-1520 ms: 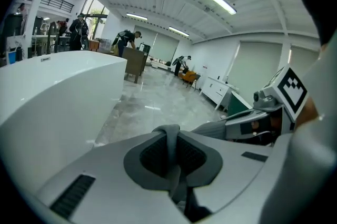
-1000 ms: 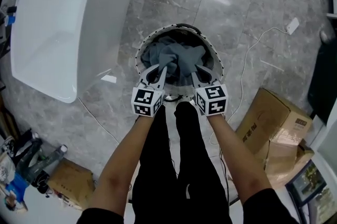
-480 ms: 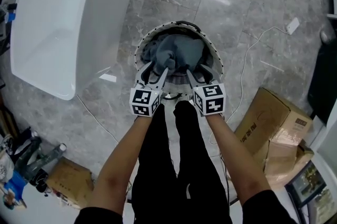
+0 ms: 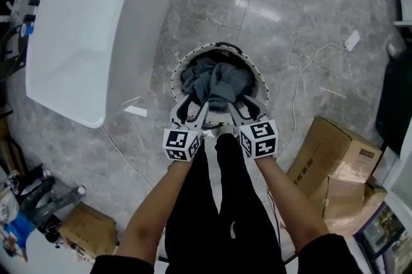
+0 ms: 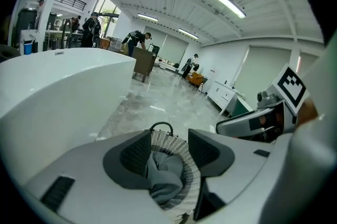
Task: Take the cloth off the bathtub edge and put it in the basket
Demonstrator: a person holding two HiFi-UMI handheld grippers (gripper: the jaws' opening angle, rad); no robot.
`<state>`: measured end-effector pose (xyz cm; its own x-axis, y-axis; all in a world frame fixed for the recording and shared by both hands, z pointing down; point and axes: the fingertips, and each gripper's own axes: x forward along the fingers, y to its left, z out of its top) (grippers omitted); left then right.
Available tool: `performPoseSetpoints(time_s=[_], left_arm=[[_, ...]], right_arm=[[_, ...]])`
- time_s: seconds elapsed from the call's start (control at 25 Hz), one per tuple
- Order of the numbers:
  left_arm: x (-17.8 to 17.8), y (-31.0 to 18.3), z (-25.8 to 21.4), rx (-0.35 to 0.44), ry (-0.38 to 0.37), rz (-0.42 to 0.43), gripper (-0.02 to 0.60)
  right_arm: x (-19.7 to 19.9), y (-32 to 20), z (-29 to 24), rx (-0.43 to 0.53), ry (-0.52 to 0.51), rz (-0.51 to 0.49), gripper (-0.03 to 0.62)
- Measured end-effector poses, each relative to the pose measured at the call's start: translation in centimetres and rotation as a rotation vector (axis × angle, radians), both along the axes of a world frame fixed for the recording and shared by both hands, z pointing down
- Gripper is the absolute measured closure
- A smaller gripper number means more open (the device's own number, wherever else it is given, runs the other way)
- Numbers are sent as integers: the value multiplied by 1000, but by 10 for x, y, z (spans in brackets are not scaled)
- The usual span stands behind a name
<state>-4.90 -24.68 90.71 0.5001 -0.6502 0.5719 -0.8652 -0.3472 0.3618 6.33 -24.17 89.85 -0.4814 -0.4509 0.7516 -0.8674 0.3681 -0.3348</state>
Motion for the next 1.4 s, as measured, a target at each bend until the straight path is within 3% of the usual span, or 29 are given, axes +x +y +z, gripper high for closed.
performPoseSetpoints(time_s=[0.52, 0.72, 0.84, 1.08, 1.32, 1.4], left_arm=[[32, 9, -229, 202, 128, -18, 362], [39, 31, -312, 255, 105, 99, 362], [33, 40, -363, 290, 126, 110, 362], [2, 26, -459, 426, 176, 21, 367], [7, 29, -530, 536, 193, 103, 410], [1, 29, -549, 553, 208, 111, 433]], right_arm=[[3, 2, -223, 256, -28, -43, 421], [-13, 29, -311, 325, -50, -118, 416], [-14, 43, -360, 358, -109, -73, 416], [-12, 34, -452, 515, -170, 92, 417], [3, 30, -519, 659, -184, 142, 423], [7, 32, -541, 710, -186, 196, 496]])
